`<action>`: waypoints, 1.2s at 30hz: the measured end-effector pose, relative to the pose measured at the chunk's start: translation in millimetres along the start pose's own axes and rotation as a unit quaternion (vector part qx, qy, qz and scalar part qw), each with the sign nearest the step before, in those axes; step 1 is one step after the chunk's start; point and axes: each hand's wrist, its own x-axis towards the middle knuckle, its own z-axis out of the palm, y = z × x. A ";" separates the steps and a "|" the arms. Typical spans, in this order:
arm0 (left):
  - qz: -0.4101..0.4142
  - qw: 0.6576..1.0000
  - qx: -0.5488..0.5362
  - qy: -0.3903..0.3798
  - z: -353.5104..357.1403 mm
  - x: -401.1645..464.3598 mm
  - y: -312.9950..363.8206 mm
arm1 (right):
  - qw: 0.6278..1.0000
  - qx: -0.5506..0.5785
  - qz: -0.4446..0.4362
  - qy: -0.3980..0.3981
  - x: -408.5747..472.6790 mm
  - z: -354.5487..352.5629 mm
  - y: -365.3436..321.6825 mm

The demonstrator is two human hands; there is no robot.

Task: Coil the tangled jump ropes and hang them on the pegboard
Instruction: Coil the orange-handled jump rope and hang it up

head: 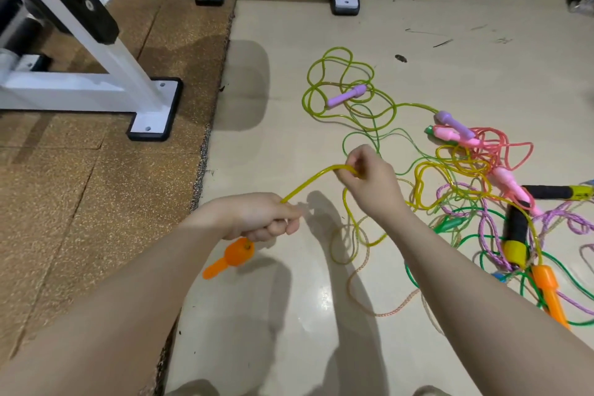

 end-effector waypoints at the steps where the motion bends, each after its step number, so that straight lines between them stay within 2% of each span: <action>1: 0.024 0.997 -0.066 -0.040 -2.8 -4.1 1.3 | 0.997 0.070 0.037 -0.001 0.0 0.7 2.0; 2: 0.059 0.986 -0.135 -0.077 -5.1 -7.9 3.0 | 0.992 0.107 0.064 -0.015 -0.9 1.8 4.1; 4: 0.151 0.942 -0.259 -0.147 -7.0 -14.0 7.1 | 0.987 0.114 0.096 -0.058 -4.2 4.4 6.7; 7: 0.281 0.838 -0.395 -0.250 -10.4 -14.0 9.1 | 0.975 0.110 0.121 -0.153 -10.7 9.2 7.6; 8: 0.297 0.821 -0.430 -0.230 -11.0 -13.2 10.8 | 0.970 0.090 0.123 -0.188 -12.8 11.1 8.8; 11: 0.278 0.843 -0.460 -0.004 -10.7 -9.2 10.0 | 0.940 -0.013 0.129 -0.316 -18.4 19.4 13.0; 14: 0.271 0.817 -0.500 0.092 -9.6 0.0 -2.8 | 0.862 -0.148 0.098 -0.474 -24.7 21.9 0.6; 16: 0.253 0.804 -0.517 0.151 -9.7 7.0 -10.6 | 0.816 -0.208 0.058 -0.537 -31.3 22.5 -16.8; 17: 0.239 0.809 -0.505 0.180 -10.0 10.1 -13.7 | 0.803 -0.236 0.030 -0.547 -34.9 24.1 -26.4; 20: 0.176 0.879 -0.372 0.241 -7.2 14.5 -18.3 | 0.789 -0.340 -0.117 -0.498 -42.3 29.6 -50.7; 22: 0.144 0.920 -0.280 0.233 -5.4 15.4 -18.2 | 0.826 -0.338 -0.188 -0.411 -38.8 25.9 -61.3; 25: 0.089 0.956 -0.203 0.192 -3.4 6.8 -12.7 | 0.911 -0.220 -0.205 -0.281 -21.8 10.9 -65.8; 27: 0.046 0.974 -0.183 0.122 -2.2 1.8 -8.7 | 0.954 -0.075 -0.155 -0.244 -5.0 -2.8 -60.7; 28: 0.027 0.980 -0.185 0.073 -0.4 -0.6 -6.4 | 0.965 0.006 -0.115 -0.237 1.7 -9.4 -56.9; 30: 0.022 0.978 -0.204 -0.046 3.1 -4.5 -2.5 | 0.968 0.142 -0.043 -0.200 11.2 -19.3 -49.1; 33: 0.107 0.939 -0.255 -0.202 5.4 -7.8 4.5 | 0.971 0.192 0.005 -0.144 12.0 -14.3 -30.0; 34: 0.148 0.921 -0.283 -0.222 5.6 -7.5 6.8 | 0.972 0.189 0.018 -0.135 9.1 -7.9 -22.2; 36: 0.213 0.891 -0.347 -0.202 4.3 -5.1 9.4 | 0.976 0.165 0.046 -0.135 1.7 5.1 -9.8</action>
